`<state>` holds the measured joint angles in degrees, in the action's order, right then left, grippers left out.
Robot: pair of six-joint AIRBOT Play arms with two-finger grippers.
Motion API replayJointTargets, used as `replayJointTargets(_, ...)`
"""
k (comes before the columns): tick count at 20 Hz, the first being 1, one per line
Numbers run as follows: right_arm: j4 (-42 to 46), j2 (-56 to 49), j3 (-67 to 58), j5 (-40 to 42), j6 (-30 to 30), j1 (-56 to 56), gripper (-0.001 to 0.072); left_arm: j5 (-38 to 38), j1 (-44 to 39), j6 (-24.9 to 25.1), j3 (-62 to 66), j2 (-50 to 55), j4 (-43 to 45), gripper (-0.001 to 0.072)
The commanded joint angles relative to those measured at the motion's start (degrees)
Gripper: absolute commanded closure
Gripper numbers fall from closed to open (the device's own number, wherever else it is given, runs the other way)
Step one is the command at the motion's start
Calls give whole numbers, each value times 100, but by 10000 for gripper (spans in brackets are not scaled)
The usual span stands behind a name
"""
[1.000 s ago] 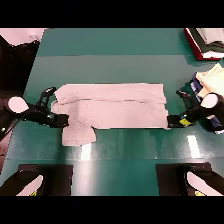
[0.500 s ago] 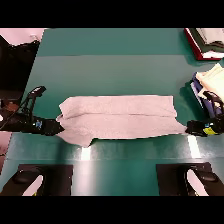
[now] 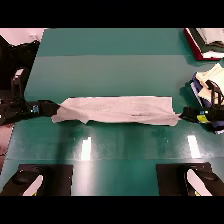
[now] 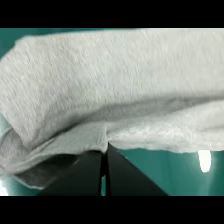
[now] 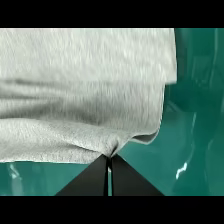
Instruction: Fold the shirts.
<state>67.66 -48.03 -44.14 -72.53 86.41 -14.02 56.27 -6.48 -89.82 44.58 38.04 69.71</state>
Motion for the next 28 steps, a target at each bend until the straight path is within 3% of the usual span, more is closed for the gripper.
replayJointTargets(1, -210, -654, -479, 538, -55, 177, 704, -699, 4, -170, 4, 208, 424, 685)
replayJointTargets(9, 299, -2411, -1921, 935, -46, 1027, 702, -1635, 4, -127, 7, 1609, 411, 684)
replayJointTargets(16, 284, -3158, -2409, 1071, -42, 1034, 700, -1978, 247, -315, 61, 1969, 426, 662)
replayJointTargets(17, 256, -3165, -2393, 1200, -35, 1034, 697, -1974, 337, -372, 61, 1969, 424, 396)
replayJointTargets(18, 234, -3165, -2387, 1316, -35, 1034, 662, -1961, 437, -487, 61, 1967, 422, 185)
replayJointTargets(19, 236, -3163, -2393, 1419, -37, 1029, 434, -1923, 531, -560, 90, 1967, 424, 145)
replayJointTargets(20, 240, -3158, -2437, 1432, -37, 1016, 208, -1921, 632, -579, 138, 1961, 420, 146)
replayJointTargets(23, 234, -3158, -2693, 815, -129, 782, 186, -1541, 734, -575, 501, 1961, 382, 146)
replayJointTargets(24, 234, -3158, -2704, 470, -319, 645, 187, -1327, 734, -570, 608, 1961, 358, 178)
replayJointTargets(26, 232, -3230, -2597, -144, -715, 299, 187, -1016, 730, -498, 682, 1961, 232, 475)
replayJointTargets(27, 138, -3279, -2476, -334, -940, 96, 186, -885, 728, -254, 680, 1963, 136, 601)
replayJointTargets(28, -98, -3324, -2330, -422, -1141, -111, 187, -754, 728, -4, 680, 1963, 4, 682)
